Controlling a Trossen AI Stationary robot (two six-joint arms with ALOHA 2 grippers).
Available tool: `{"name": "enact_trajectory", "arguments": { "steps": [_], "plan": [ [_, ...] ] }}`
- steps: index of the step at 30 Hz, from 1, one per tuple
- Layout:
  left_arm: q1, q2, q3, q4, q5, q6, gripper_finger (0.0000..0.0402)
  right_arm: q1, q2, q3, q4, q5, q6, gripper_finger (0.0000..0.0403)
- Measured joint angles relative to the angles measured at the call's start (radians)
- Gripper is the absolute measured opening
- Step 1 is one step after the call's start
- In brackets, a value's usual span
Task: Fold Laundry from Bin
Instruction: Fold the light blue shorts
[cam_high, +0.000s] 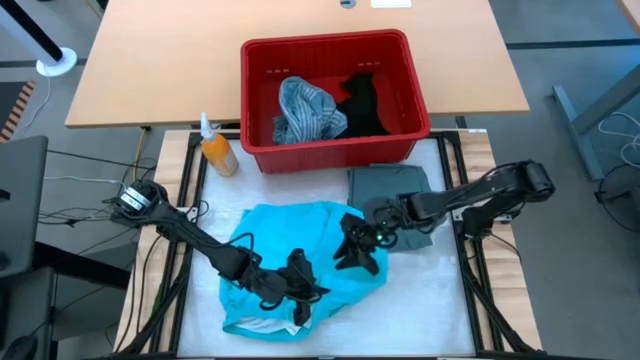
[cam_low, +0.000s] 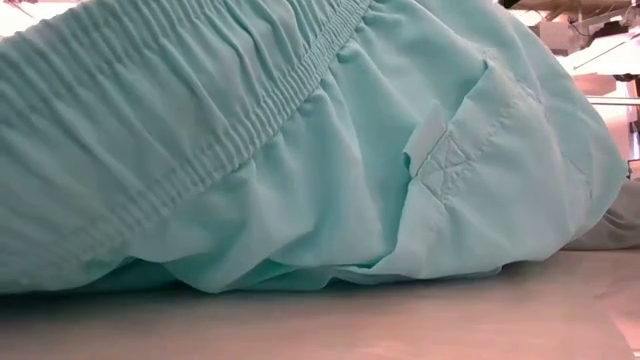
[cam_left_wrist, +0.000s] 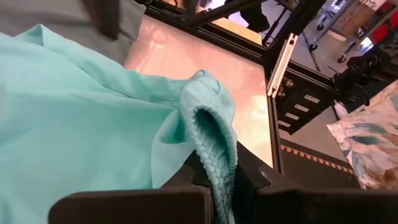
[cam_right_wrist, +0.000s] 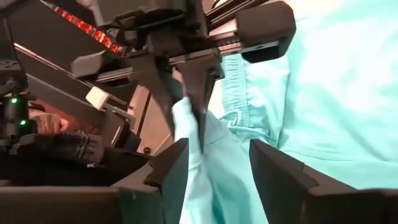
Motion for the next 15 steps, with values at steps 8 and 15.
{"name": "enact_trajectory", "arguments": {
  "steps": [8,15],
  "plan": [
    [-0.021,-0.035,0.0,-0.029,0.052,-0.002,0.0002,-0.015,-0.121,-0.01,-0.365,0.113,-0.053,0.0207],
    [-0.09,-0.063,0.0,-0.115,0.156,-0.116,0.0005,0.009,-0.26,-0.107,-0.556,0.642,0.213,0.0197]
  ]
}}
